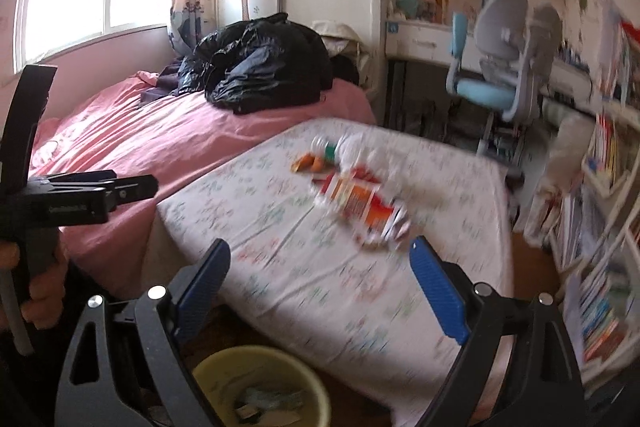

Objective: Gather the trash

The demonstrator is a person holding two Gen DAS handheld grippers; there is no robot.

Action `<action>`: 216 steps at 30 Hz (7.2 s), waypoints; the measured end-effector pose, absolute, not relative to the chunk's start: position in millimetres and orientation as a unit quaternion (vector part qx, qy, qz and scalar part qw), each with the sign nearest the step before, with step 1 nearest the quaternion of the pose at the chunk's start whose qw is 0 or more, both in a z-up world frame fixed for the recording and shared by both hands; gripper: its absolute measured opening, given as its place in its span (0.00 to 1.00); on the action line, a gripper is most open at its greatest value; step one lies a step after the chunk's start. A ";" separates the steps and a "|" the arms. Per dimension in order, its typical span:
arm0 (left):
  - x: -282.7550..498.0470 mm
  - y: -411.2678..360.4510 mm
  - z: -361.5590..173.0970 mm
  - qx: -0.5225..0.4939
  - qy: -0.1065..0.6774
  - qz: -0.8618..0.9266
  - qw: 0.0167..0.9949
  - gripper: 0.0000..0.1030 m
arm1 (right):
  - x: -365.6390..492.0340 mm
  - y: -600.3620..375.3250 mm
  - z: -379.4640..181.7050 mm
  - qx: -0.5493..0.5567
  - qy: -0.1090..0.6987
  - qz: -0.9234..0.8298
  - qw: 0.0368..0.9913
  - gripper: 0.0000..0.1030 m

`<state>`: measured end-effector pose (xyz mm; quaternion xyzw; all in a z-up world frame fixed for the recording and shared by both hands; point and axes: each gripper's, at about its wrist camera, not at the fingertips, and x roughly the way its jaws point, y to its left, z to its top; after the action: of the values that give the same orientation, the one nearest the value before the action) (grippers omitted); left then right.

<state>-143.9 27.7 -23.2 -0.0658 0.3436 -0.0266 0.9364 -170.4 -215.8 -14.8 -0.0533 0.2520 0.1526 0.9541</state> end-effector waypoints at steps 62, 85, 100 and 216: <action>94.4 11.2 -111.7 0.012 0.535 -0.102 0.839 0.26 | -29.4 -241.8 -79.5 -0.020 0.475 0.223 0.851 0.23; 110.2 -0.7 -105.6 0.059 0.488 -0.043 0.870 0.17 | -22.0 -217.1 -88.2 -0.038 0.469 0.240 0.849 0.26; 31.5 15.0 -53.5 -0.037 0.425 -0.078 0.901 0.17 | -76.3 -222.8 -61.4 0.004 0.430 0.238 0.871 0.25; -151.9 -1.1 -68.9 -0.011 0.393 -0.034 0.919 0.87 | -162.5 -236.5 -84.9 0.050 0.372 0.130 0.918 0.80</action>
<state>-151.9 -1.1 -68.9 -0.0113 0.3930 -0.0345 0.9188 -162.5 -236.5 -84.9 0.0498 0.3719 0.1296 0.9178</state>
